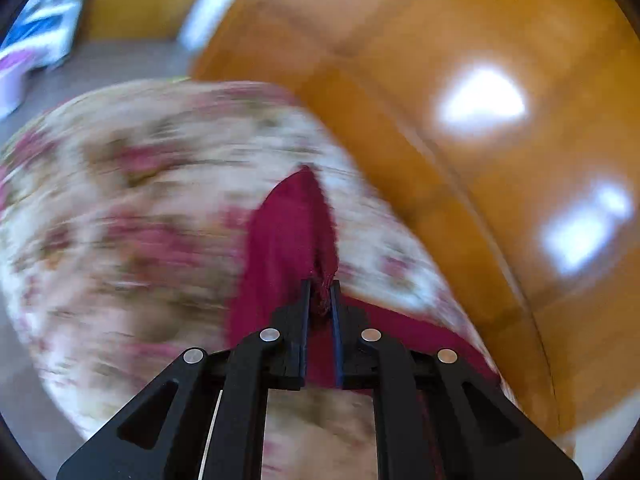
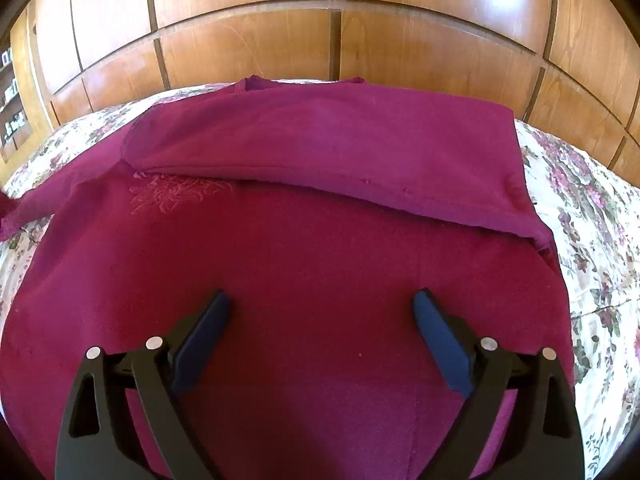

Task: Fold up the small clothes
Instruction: 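Fold the sweater side with the left gripper over the body and release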

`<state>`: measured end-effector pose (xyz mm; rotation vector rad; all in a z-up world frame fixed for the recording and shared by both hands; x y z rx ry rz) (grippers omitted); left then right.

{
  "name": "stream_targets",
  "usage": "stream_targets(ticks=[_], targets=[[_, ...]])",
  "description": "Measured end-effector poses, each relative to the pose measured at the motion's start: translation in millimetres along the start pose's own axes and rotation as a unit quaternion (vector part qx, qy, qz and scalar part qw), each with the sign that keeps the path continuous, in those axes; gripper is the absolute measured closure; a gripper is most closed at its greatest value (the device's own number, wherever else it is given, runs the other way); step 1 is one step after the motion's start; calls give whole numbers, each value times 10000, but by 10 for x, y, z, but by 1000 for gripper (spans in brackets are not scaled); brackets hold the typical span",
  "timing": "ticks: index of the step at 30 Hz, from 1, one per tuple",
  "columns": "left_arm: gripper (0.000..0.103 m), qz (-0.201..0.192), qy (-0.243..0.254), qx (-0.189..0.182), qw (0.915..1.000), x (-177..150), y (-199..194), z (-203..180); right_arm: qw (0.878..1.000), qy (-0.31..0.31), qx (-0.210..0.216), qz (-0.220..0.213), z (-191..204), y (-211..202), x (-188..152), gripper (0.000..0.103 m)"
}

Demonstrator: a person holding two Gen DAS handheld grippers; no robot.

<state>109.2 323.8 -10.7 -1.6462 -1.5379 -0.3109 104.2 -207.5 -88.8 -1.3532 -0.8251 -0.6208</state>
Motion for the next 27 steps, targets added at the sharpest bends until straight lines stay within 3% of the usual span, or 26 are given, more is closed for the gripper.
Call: stream_targets(ticks=[2,5,8,11,14,16,20,22,25,27], targets=[[95,136,374,-509,9979,-203,-9,-478,10000,16,12,-9,-6,-4,0,10],[95,590,951,-1216,9863,-741,68,-1213,10000,53,48,-23,-13,-15,-6,10],[95,1102,1431,-1552,9712,-1333,174,-1672,9999,107,91,-38,-23,-28,-14,10],[95,1531,1921,-1654,9551,-1889,278,-1968,9998,166,141,-50,-34,-34,-19,10],[94,1861,2276,-1591,9425,-2257,360,-2062,9996,212,180,-56,-43,-38,-26,10],[77,1967,2367,-1544,9388,-2372,363,-2036,9995,245,208,-54,-50,-45,-25,10],[72,1710,2423,-1577,9419,-2363,90,-1904,9986,401,354,2,-77,-93,74,13],[72,1532,2459,-1551,9445,-2358,-59,-1765,9954,674,677,-53,-58,-151,197,21],[72,1462,2530,-1428,9456,-2406,-188,-1600,9814,1183,1508,91,118,-122,400,29],[72,1466,2558,-1347,9460,-2448,-200,-1509,9714,1309,1956,325,350,13,471,43]])
Point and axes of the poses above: each gripper's, at about its wrist camera, not at the fingertips, and y roughly the way its jaws point, z to its left, x to its top, the point moved 3 cm from there along y, roughly the way its jaws point, and after that the axes turned 15 degrees about -z, right-handed, at the moved point
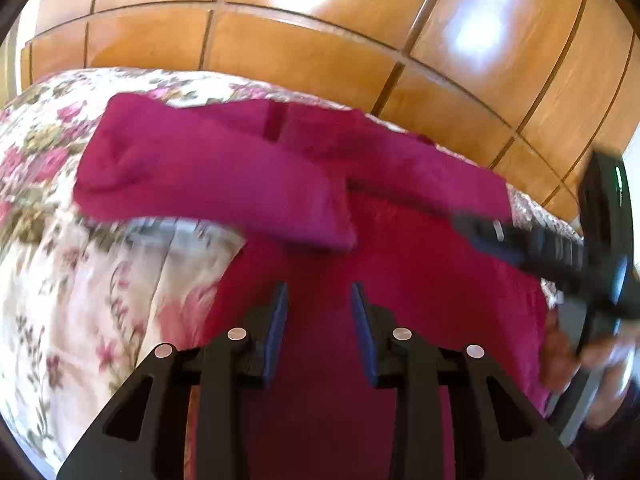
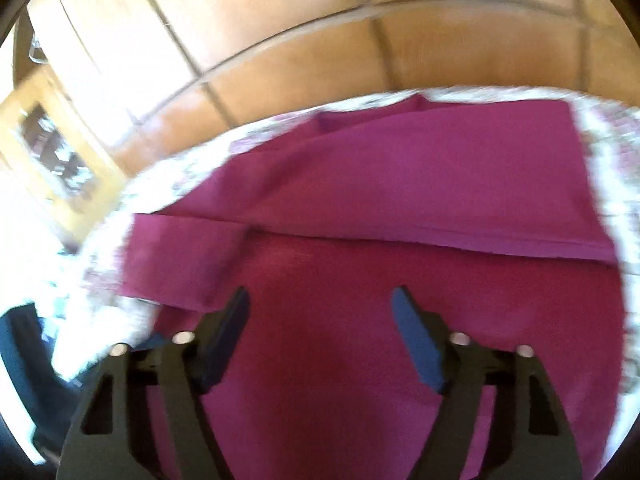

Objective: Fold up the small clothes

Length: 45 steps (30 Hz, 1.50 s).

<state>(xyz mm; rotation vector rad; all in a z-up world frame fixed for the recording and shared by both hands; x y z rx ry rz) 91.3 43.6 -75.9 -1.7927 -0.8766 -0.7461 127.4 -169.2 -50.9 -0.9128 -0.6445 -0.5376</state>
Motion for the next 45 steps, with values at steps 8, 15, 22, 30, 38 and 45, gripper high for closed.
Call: stream_targets(ticks=[8,15,22,30,38,45], targets=[[72,81,-140,7,9999,-125,59,117,9973,171,183,689,464,896,-22,47],[72,30,-220,17,9998,-166,81,146,9921,-702,178,1029,832,1072,2,95],[72,29,-149,34,9999,-210,68,117,9966,-623,429,-334,868,327,872,97],[72,10,-55,74,10000,-236,71,54,9929,-127,-477,-1079,-147,-227,1518,97],[72,128,-43,146,9998,-217,93,8,9832,687,-1558,-664,-1424,-300,1059,97],[72,102,-97,139,9998,118,0,-87,9799,865,-1743,-428,-1746,-264,702,95]])
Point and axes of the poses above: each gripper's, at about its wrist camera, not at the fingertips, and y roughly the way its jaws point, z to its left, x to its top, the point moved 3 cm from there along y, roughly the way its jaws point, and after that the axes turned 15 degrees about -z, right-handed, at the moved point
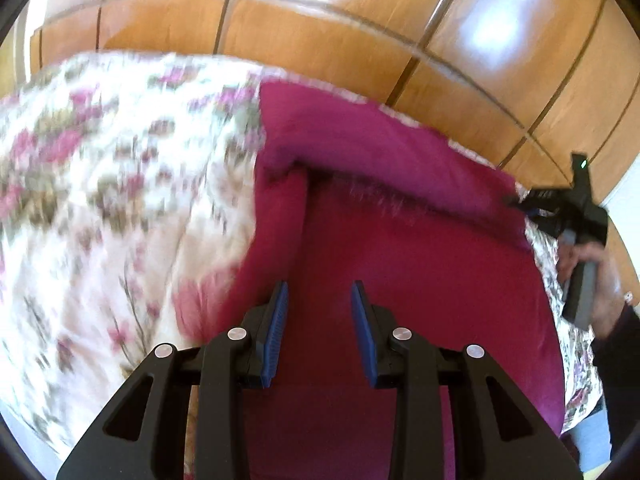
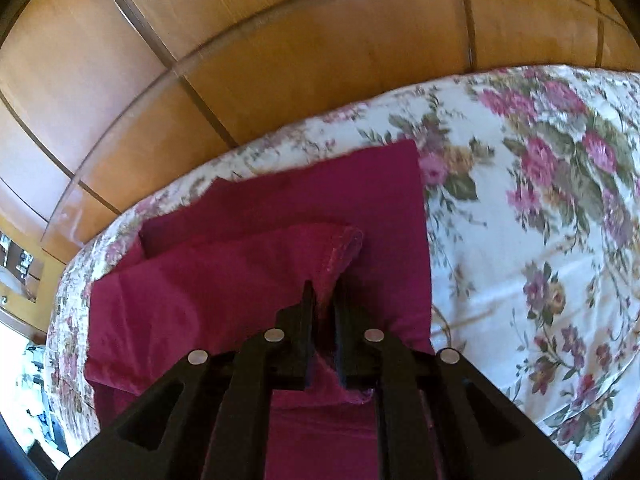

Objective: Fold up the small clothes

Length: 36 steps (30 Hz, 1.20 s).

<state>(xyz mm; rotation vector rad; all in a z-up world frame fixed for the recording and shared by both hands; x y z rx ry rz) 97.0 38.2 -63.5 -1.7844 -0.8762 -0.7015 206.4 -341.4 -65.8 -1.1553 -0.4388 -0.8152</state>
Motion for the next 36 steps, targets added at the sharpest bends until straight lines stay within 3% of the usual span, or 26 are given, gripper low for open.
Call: stream_targets(ticks=[7,11,14,17,19,21,24,29,31,36], targets=[[72,-280,-34,437,9986,462,339,158,9999,-124,-67,-82,-55,-28,-19,95],[71,-133,788,718,9942,541,599,223,9999,-161,-40,-24,-53,15,-78,95],[63,-67,1171,655,9909,560,719,234,9999,-126,-39,18,-69,50,-114,95],[64,-73,1403,472,9890,581,794,188,10000,-57,-51,28,-82,70,-129,95],[92,-162,1571,449,9864,585,803,154,10000,-69,-70,11,-76,64,-125,95],[92,-300,1574,319,9866,543,693,163,9999,-65,-74,-35,-79,46,-127,95],[93,27,1795,513,9824,302,722,256,9999,-72,-117,-103,-94,63,-175,96],[90,141,1347,415,9899,309,633,350,9997,-148,-186,-106,-86,43,-181,96],[73,244,1094,424,9928,339,582,416,9997,-177,-177,-57,-84,15,-158,94],[72,-106,375,202,9990,630,344,506,9980,-498,-214,-339,-5,-280,-39,76]])
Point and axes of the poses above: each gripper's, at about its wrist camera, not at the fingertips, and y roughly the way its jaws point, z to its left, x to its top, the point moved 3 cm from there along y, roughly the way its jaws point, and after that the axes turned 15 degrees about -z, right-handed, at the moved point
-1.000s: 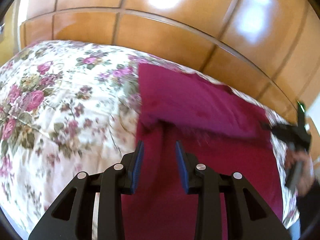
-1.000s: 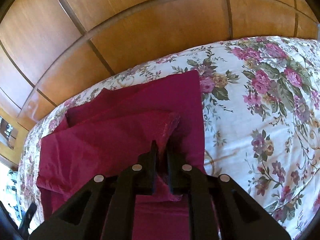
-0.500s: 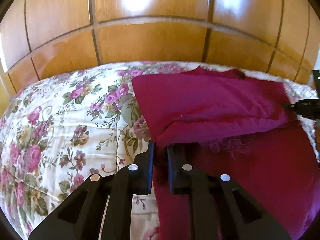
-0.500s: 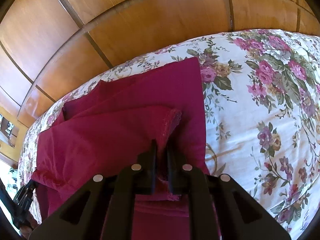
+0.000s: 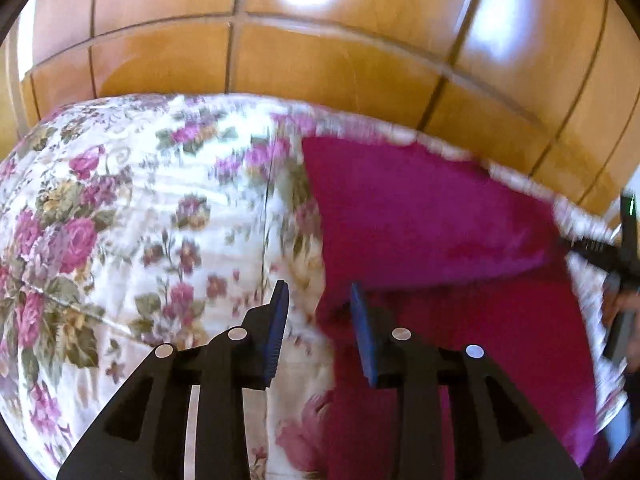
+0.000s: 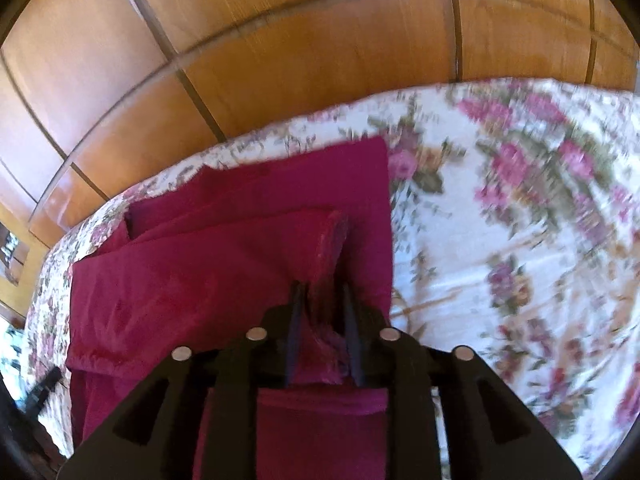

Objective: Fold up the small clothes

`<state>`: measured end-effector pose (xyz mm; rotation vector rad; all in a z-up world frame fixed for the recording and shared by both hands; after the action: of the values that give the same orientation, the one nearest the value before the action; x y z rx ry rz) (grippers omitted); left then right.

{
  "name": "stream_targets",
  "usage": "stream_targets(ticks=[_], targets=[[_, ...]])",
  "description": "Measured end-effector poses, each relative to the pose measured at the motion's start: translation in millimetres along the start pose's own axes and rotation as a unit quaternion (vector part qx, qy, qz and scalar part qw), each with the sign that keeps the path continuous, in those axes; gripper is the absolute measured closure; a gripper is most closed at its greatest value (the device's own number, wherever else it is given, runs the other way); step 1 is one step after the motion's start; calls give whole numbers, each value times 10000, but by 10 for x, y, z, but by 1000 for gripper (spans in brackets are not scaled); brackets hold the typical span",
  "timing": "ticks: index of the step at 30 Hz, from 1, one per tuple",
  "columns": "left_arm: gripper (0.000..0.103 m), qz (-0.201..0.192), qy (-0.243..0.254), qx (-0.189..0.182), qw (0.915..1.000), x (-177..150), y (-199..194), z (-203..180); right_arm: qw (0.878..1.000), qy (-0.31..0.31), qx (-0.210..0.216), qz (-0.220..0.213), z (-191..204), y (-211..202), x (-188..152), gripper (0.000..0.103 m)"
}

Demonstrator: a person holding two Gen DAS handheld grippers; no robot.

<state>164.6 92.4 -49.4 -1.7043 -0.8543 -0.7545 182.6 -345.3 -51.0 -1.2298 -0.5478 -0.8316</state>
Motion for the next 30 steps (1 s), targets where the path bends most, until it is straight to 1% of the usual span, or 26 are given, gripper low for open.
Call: stream_targets(ticks=[3,4,5,7,8,9,10,13,14,16,17,19,21,23,24,26,28,30], targets=[[71,-188,-345,-183,9991,245,34,-85,9993,-195,263,-206,168,-172,84,75],[63,-193,-433,-220,9986,314,89,-129,9987,-271,365,-239,246,-196,95,74],[59,-205,-543,-216,9981,374,159,-179,9979,-375,464,-248,347,-193,95,71],[57,-230,-638,-254,9974,472,328,-322,9969,-546,522,-219,491,-125,81,70],[57,-206,-607,-265,9976,493,420,-392,9964,-666,496,-181,554,-47,47,66],[57,-171,-585,-224,9979,505,514,-431,9962,-731,441,-149,578,16,19,59],[57,-116,-571,-153,9982,497,624,-449,9962,-797,347,-94,591,119,-29,55],[57,117,-540,103,9984,431,983,-412,9948,-1012,5,53,520,328,-197,49],[57,201,-431,259,9985,378,1119,-378,9944,-1057,1,85,486,388,-297,46],[57,335,-173,518,9979,250,1297,-294,9904,-1348,90,-297,474,362,-420,45],[57,288,-98,451,9985,202,1354,-259,9905,-1319,114,-367,458,349,-448,45],[57,203,-124,344,9991,198,1363,-211,9910,-1286,108,-359,449,383,-443,44],[56,211,-104,354,9991,210,1389,-200,9910,-1284,107,-368,450,406,-440,43],[56,221,-5,455,9987,218,1369,-232,9915,-1242,134,-368,437,417,-434,42],[56,227,130,566,9981,230,1340,-273,9917,-1225,145,-374,429,411,-430,42],[56,212,315,701,9968,226,1184,-367,9917,-1217,150,-389,427,407,-434,42],[55,80,363,531,9979,181,971,-473,9918,-1208,157,-393,420,400,-435,42],[50,91,660,491,9966,36,810,-587,9920,-1187,177,-396,417,388,-436,42]])
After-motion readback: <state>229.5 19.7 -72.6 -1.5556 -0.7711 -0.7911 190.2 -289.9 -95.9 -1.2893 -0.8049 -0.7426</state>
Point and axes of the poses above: each gripper's, at about its wrist camera, not at the fingertips, and y roughly the way its jaws point, z to its left, x to its top, the point moved 3 cm from there along y, roughly the way its jaws point, and after that the axes turned 15 degrees about -z, right-handed, at the moved point
